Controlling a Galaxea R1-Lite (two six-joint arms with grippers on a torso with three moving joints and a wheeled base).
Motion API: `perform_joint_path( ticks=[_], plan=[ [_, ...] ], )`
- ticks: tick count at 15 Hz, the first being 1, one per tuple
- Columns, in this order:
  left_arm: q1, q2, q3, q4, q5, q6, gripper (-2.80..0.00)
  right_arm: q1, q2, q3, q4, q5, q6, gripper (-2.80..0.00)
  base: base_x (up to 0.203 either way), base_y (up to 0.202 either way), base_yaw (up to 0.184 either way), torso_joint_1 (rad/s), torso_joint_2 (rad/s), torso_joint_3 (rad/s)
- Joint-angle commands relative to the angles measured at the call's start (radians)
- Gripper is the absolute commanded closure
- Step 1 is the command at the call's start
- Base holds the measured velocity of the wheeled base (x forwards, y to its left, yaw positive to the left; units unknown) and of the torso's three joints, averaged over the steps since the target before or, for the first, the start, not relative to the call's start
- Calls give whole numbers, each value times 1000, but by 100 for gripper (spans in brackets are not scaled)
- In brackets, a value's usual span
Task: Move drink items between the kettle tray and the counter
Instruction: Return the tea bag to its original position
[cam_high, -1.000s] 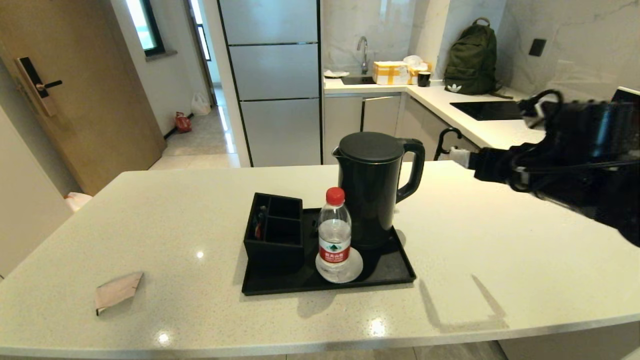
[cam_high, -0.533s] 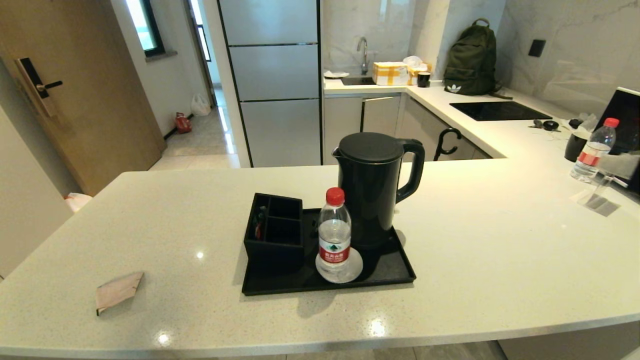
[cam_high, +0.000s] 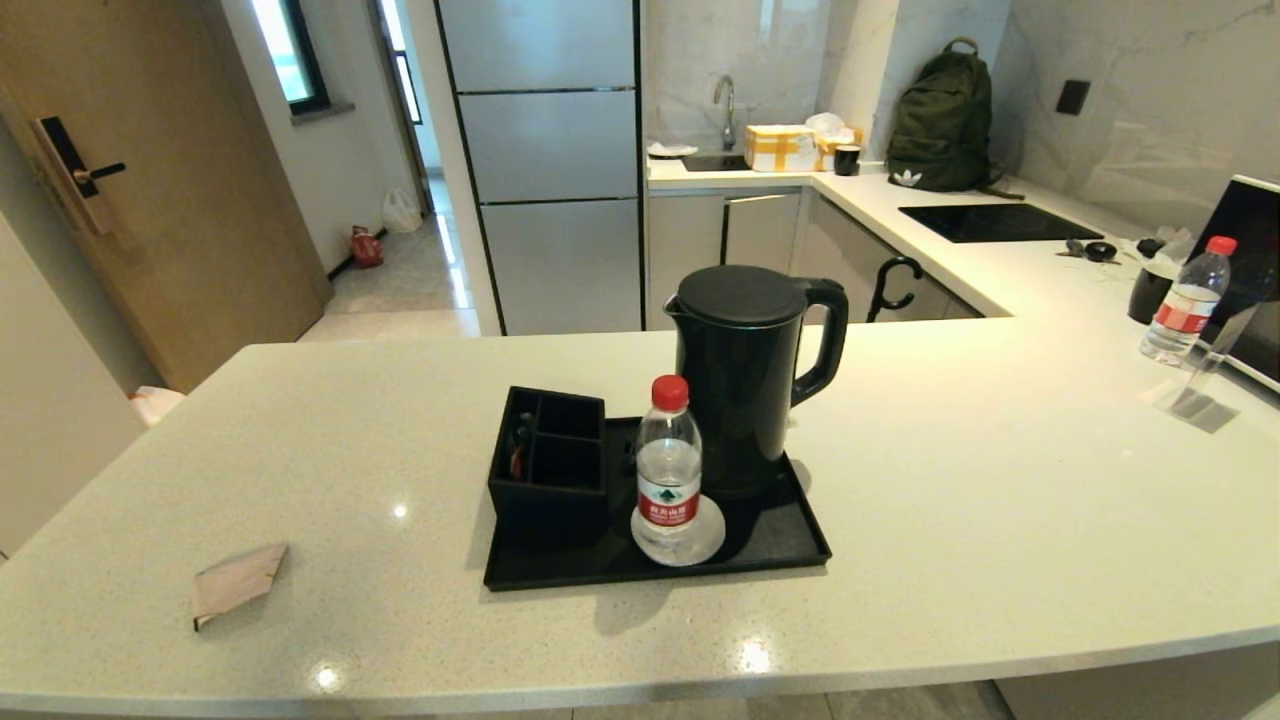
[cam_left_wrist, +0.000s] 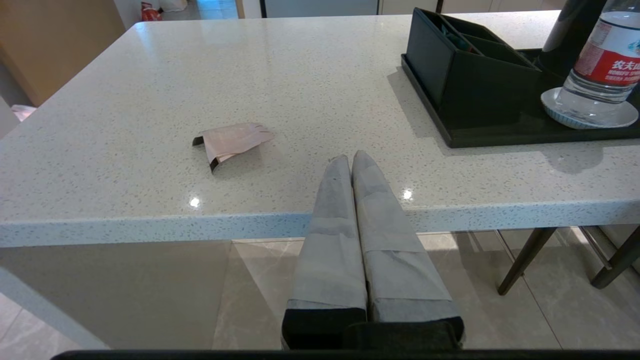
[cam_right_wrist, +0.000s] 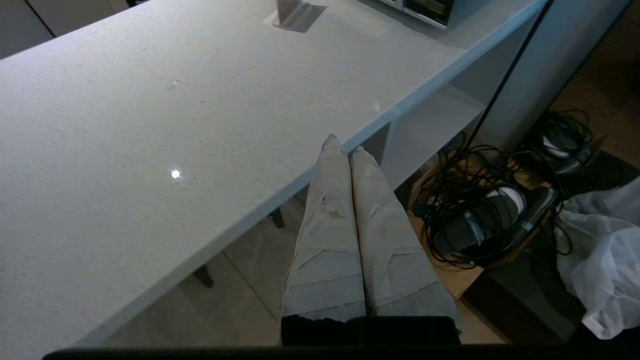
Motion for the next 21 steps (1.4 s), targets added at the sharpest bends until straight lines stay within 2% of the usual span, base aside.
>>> perform_joint_path(
  ticks=[1,3,4,5,6,8,9,12,14,15,16,17,19,20,21],
  plan=[
    [0,2,0,0,0,0,0,-54,-247,87,41,4,-35,0,0,0,0,0,0,0],
    [0,1,0,0,0,0,0,-76,-313,125,128,27,-30,0,0,0,0,0,0,0],
    [0,2,0,0,0,0,0,-67,-354,122,129,60,-35,0,0,0,0,0,0,0],
    [0,2,0,0,0,0,0,-62,-406,123,133,115,-61,0,0,0,0,0,0,0],
    [0,2,0,0,0,-1,0,-58,-480,131,142,206,-113,0,0,0,0,0,0,0],
    [0,2,0,0,0,0,0,-53,-537,155,126,382,-132,0,0,0,0,0,0,0],
    [0,1,0,0,0,0,0,-52,-535,193,66,446,-122,0,0,0,0,0,0,0],
    [0,1,0,0,0,-1,0,-51,-532,448,-277,573,-104,0,0,0,0,0,0,0],
    [0,2,0,0,0,0,0,-50,-532,687,-579,654,-139,0,0,0,0,0,0,0],
    [0,2,0,0,0,0,0,-50,-531,759,-705,691,-166,0,0,0,0,0,0,0],
    [0,2,0,0,0,0,0,-50,-531,794,-777,717,-190,0,0,0,0,0,0,0],
    [0,2,0,0,0,0,0,-50,-531,795,-763,717,-208,0,0,0,0,0,0,0],
    [0,2,0,0,0,0,0,-50,-530,783,-554,714,-241,0,0,0,0,0,0,0],
    [0,2,0,0,0,0,0,-50,-530,774,-512,709,-255,0,0,0,0,0,0,0],
    [0,2,0,0,0,0,0,-50,-531,783,-535,706,-253,0,0,0,0,0,0,0]
  ],
)
